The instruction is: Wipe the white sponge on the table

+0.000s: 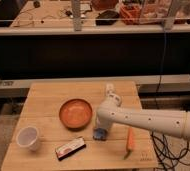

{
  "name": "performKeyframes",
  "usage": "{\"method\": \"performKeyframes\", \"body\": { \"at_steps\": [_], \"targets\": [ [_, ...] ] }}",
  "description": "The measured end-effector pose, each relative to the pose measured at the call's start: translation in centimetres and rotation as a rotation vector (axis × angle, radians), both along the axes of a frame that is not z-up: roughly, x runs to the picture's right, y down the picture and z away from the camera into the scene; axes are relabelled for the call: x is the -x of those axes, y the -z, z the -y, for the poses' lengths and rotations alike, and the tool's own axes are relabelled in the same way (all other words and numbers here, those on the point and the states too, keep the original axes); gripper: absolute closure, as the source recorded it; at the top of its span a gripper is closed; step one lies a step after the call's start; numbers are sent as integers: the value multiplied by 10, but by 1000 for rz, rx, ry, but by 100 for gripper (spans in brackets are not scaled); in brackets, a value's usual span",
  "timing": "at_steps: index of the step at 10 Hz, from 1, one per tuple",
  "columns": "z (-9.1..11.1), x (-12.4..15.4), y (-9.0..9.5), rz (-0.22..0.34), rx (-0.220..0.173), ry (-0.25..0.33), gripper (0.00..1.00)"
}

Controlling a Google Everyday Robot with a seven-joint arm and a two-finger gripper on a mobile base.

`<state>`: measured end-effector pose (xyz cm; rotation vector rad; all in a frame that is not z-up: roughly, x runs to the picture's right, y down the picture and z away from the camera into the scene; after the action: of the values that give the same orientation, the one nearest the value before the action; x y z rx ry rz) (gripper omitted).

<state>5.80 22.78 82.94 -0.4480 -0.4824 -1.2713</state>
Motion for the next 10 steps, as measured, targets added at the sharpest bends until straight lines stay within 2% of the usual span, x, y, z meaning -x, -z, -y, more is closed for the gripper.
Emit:
{"method": "performKeyframes", "body": {
  "at_steps": [1,2,3,5,7,10],
  "targets": [
    [0,0,0,-2,1,-3,78],
    [0,-4,0,-10,7,-12,90],
    [0,-12,2,-22,10,-25,94],
    [-6,-35,7,-46,22,-67,94],
    [-11,-46,6,-58,37,-119,94],
    [-13,-55,5,-73,45,-128,94]
  ]
}}
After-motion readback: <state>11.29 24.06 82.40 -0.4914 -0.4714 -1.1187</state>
